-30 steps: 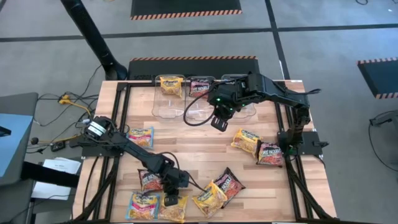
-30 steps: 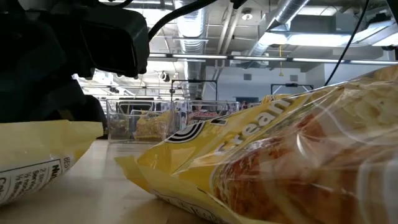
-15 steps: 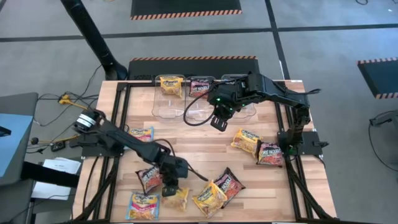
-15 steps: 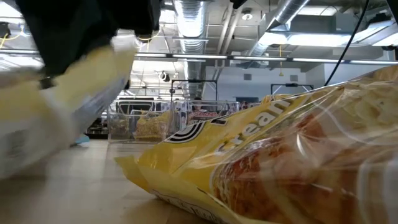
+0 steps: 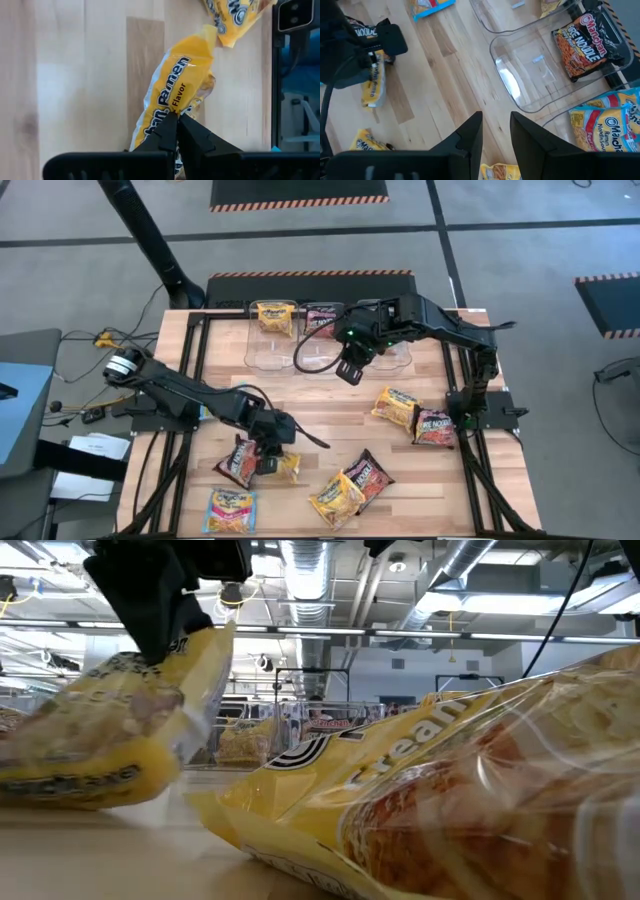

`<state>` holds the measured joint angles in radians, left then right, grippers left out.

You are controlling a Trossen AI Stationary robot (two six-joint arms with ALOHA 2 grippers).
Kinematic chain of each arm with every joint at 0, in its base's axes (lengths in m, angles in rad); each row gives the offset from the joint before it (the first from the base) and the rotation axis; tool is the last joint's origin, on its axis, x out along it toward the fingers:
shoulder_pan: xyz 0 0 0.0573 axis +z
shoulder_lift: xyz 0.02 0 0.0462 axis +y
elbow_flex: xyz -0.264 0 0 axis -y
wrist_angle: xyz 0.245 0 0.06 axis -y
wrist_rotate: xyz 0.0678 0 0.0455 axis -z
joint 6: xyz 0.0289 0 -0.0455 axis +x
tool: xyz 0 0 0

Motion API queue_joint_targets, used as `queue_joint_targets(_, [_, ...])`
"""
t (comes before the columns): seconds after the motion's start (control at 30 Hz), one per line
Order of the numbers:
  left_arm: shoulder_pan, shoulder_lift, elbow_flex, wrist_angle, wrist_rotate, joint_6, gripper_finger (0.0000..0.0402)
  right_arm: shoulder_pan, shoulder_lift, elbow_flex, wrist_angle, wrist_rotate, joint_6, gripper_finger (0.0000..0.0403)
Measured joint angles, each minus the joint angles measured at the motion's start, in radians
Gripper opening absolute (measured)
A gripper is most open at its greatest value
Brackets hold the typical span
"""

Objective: Sort Maruchan noodles
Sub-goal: Put the yellow noodle pack in the left transparent bin

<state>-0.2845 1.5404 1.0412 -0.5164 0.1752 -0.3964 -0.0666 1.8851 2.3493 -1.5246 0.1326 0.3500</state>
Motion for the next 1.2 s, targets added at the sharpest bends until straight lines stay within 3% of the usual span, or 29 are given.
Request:
queue_joint_targets(0.37, [0.09, -0.003, 0.03, -0.05, -0.017, 0.116, 0.0, -0.001, 0.0, 0.0, 0.0, 0.002, 0.001, 0.0125])
queue_joint_targets(0.83, [0.215, -0.003, 0.277, -0.438, -0.158, 0.368, 0.0, -0.008, 0.0, 0.0, 0.0, 0.008, 0.019, 0.0125])
queue_joint_targets(1.2, [0.441, -0.004, 0.5, -0.68, -0.243, 0.6, 0.0, -0.013, 0.0, 0.0, -0.004, 0.113, 0.068, 0.0125])
